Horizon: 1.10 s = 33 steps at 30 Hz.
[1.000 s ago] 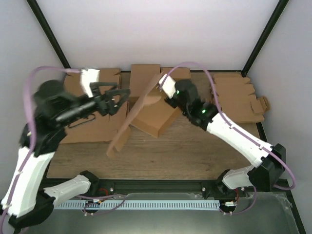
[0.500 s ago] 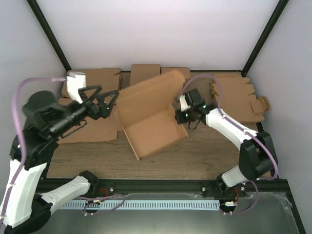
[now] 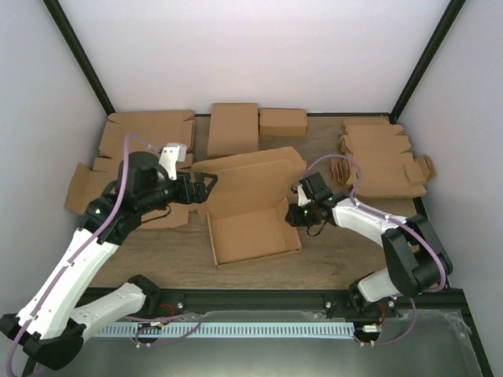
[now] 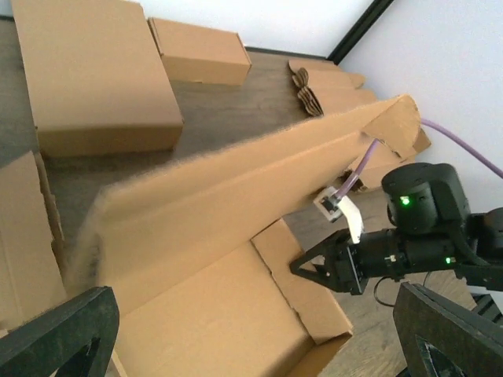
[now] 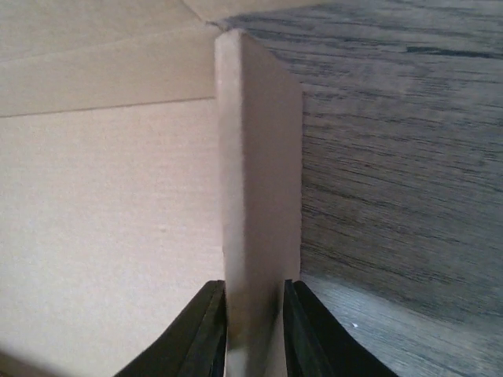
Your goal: Fold the paper box
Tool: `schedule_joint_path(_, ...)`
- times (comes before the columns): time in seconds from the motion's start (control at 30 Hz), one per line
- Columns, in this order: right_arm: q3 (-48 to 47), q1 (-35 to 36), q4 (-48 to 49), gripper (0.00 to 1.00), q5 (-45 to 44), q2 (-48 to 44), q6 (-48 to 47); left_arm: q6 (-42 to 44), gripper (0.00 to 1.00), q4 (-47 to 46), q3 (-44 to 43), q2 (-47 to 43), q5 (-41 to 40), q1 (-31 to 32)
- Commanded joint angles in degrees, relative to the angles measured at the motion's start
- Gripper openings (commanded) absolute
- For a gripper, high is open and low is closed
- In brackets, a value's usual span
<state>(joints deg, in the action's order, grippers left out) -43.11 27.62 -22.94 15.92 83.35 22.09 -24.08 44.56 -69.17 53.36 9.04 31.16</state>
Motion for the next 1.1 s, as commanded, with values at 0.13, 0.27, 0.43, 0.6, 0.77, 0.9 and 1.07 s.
schedule_joint_path(0.13, 2.26, 1.58, 4.25, 0.29, -7.92, -4.75, 0.78, 0.08, 0.98, -4.07, 6.53, -0.34, -0.95, -0.04)
schedule_joint_path(0.27, 2.50, 3.35, 4.15, 0.30, -11.08, -5.83, 0.57, 0.45, 0.98, -5.32, 8.91, 1.10, -2.00, -0.04)
schedule_joint_path(0.43, 2.27, 5.82, 3.14, 0.35, -14.69, -6.44, 0.26, 0.18, 0.98, -8.06, 10.80, 3.07, -3.20, -0.04)
schedule_joint_path(0.6, 0.69, 8.83, -0.34, 0.37, -19.02, -3.31, 0.28, -0.05, 0.98, -9.57, 12.04, 4.06, -3.21, -0.04)
schedule_joint_path(0.77, 0.04, 9.76, -2.30, 0.36, -20.94, 1.09, 1.00, -0.09, 0.98, -9.44, 12.89, 4.04, -3.67, -0.04)
schedule_joint_path(0.9, -0.76, 10.92, -3.74, 0.16, -25.39, 3.03, 2.51, 0.01, 0.98, -9.13, 13.03, 3.94, -3.85, -0.07)
schedule_joint_path(1.07, -3.71, 14.70, -7.31, 0.01, -33.28, 5.82, 5.07, 0.08, 0.98, -9.09, 13.00, 3.93, -3.78, -0.04)
